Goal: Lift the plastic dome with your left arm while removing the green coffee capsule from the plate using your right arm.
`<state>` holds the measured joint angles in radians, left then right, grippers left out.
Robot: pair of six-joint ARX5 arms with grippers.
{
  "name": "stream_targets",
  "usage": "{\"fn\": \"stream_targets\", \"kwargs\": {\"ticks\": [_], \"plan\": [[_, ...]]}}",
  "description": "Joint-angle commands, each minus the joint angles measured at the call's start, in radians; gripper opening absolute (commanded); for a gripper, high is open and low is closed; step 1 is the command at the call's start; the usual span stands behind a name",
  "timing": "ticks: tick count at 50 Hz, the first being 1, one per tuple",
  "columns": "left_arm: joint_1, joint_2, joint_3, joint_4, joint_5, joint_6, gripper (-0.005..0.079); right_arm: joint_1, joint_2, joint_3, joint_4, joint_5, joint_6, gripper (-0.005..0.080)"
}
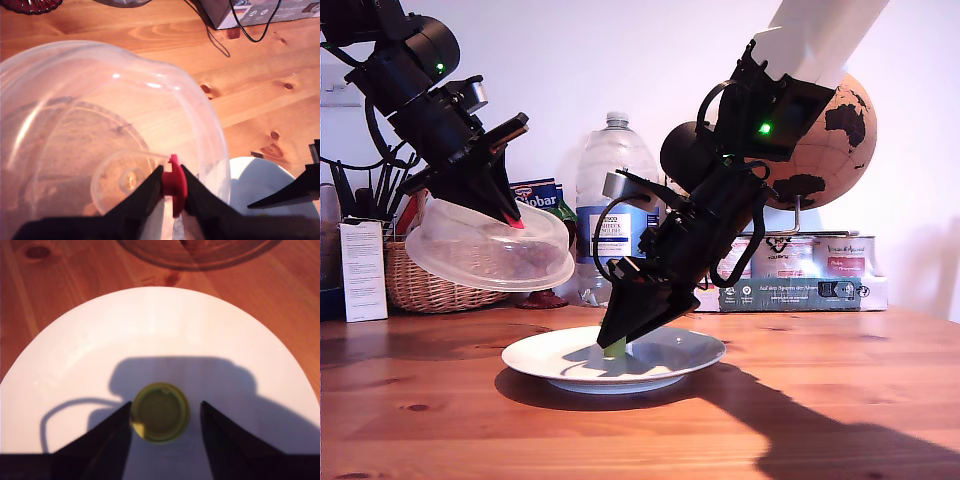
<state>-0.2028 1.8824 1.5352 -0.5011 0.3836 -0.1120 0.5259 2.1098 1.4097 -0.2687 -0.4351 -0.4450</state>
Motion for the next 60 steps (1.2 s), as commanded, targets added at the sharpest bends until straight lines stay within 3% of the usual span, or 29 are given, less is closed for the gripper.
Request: {"fn": "stream_targets", "kwargs": {"ticks": [1, 43, 60], "plan": [[-0.002, 0.014, 0.007, 0.008, 0.002, 0.008, -0.0022, 0.010, 0.027, -0.007, 0.010, -0.005, 0.004, 0.0349], [-0.002, 0.014, 0.007, 0.006, 0.005, 0.008, -0.0022, 0.011, 0.026, -0.006, 0.043, -0.010, 0.057, 0.0309], [-0.002, 0.014, 0.007, 0.007, 0.005, 0.008, -0.0022, 0.010, 0.024, 0.069, 0.007, 0.000, 0.083, 0.0309]]}}
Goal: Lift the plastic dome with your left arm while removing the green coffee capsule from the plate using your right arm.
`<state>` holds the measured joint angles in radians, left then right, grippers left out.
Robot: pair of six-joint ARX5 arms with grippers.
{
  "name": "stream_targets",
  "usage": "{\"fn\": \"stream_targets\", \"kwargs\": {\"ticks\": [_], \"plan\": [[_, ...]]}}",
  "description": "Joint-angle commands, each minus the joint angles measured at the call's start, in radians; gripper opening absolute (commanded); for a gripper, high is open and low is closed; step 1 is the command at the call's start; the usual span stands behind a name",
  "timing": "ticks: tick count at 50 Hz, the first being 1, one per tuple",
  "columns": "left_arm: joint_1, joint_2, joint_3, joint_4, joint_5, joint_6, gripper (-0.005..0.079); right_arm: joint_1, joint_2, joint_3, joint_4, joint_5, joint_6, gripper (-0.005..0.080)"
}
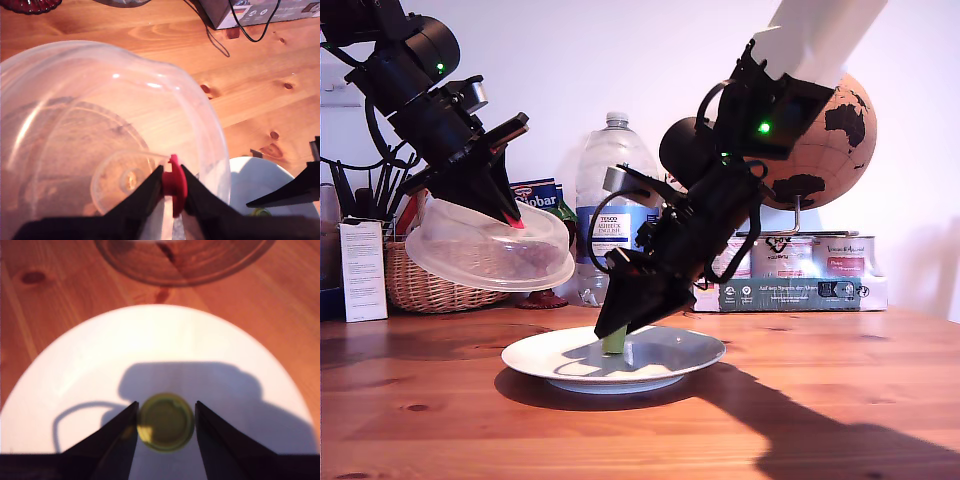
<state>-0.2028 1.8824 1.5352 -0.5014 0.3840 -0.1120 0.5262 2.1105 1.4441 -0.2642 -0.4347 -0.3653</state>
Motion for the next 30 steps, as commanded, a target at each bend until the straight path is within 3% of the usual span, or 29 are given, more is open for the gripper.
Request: {"fn": "stream_targets", "kwargs": {"ticks": [1, 22, 30], "plan": [[-0.002, 0.014, 0.007, 0.008, 0.004, 0.008, -0.0022, 0.009, 0.024, 0.040, 0.000, 0.000, 0.003, 0.0309], [-0.002, 0.014, 0.007, 0.008, 0.004, 0.008, -0.0022, 0.001, 0.024, 0.103, -0.131, 0.000, -0.029, 0.0320], [-0.002, 0.014, 0.007, 0.007, 0.005, 0.008, -0.0022, 0.004, 0.024, 0.103, -0.169, 0.000, -0.043, 0.0473]]}}
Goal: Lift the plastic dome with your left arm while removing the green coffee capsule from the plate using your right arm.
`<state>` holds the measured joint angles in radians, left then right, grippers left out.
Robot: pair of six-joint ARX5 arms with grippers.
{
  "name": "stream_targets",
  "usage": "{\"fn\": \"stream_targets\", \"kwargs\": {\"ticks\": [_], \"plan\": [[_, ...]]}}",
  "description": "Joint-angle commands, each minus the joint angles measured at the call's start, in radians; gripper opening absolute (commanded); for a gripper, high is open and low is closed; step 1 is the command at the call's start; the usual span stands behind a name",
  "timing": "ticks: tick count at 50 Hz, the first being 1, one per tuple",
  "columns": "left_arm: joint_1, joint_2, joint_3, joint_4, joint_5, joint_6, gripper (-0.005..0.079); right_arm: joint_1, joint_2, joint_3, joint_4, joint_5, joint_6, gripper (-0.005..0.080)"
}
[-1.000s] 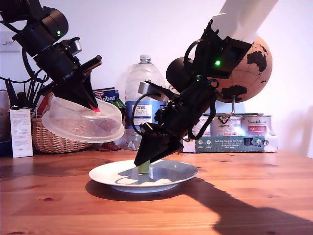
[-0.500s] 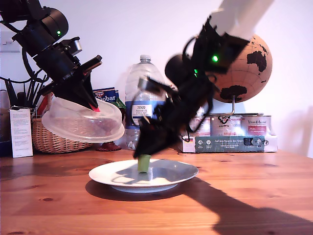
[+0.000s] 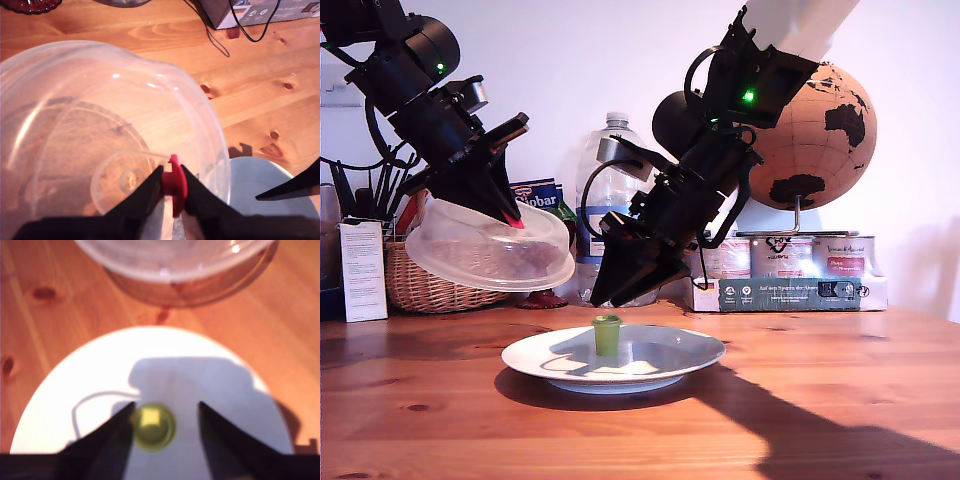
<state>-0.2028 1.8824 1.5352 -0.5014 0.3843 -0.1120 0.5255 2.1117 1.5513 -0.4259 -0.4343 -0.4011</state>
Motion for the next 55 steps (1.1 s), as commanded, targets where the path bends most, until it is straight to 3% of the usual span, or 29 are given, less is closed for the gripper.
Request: {"fn": "stream_targets", "kwargs": {"ticks": [1, 55], "plan": [[-0.002, 0.014, 0.007, 0.007, 0.005, 0.008, -0.0022, 0.005, 0.023, -0.005, -0.013, 0.000, -0.009, 0.0490], [-0.002, 0.014, 0.007, 0.007, 0.027, 0.008, -0.0022, 0.011, 0.074, -0.005, -0.002, 0.018, -0.044, 0.0494]]}}
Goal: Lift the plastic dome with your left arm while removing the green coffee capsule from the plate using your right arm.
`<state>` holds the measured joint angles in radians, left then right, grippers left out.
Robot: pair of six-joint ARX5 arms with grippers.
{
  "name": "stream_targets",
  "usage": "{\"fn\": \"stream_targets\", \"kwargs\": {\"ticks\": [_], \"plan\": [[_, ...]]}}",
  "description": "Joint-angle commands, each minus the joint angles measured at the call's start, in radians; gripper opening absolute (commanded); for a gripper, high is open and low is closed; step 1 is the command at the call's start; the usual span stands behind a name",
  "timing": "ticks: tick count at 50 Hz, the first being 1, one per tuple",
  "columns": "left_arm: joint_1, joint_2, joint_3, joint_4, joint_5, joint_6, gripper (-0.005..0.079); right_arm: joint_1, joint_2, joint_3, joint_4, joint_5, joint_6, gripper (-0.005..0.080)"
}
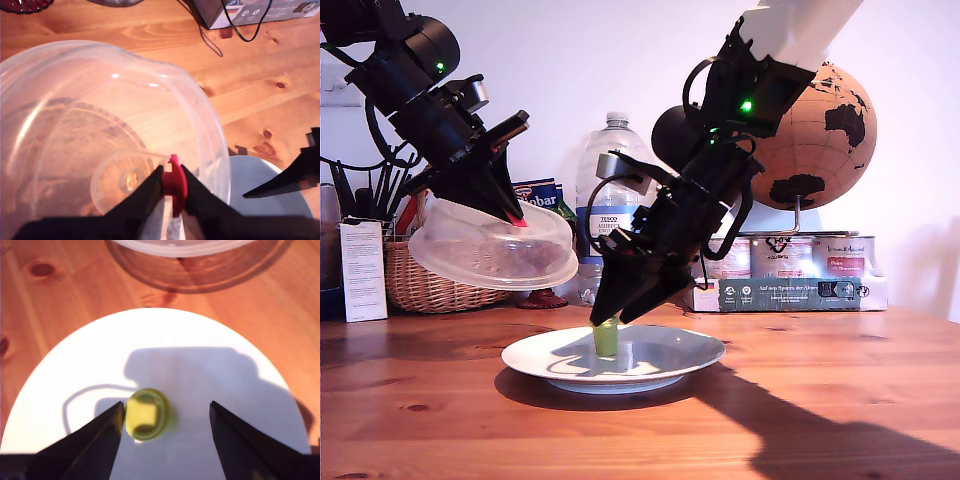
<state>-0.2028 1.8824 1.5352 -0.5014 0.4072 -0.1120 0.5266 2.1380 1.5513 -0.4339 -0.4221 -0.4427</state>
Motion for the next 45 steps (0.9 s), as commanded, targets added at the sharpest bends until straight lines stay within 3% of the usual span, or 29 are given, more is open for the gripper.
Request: {"fn": "stream_targets", "kwargs": {"ticks": [1, 33, 45], "plan": [[-0.002, 0.014, 0.007, 0.007, 0.004, 0.008, -0.0022, 0.010, 0.048, -0.005, 0.006, 0.006, -0.002, 0.0493], [-0.002, 0.014, 0.007, 0.002, 0.004, 0.008, -0.0022, 0.010, 0.061, -0.005, 0.042, 0.029, -0.002, 0.0490], [-0.002, 0.014, 0.007, 0.002, 0.004, 0.009, -0.0022, 0.010, 0.061, -0.005, 0.048, 0.028, -0.002, 0.0300]]}}
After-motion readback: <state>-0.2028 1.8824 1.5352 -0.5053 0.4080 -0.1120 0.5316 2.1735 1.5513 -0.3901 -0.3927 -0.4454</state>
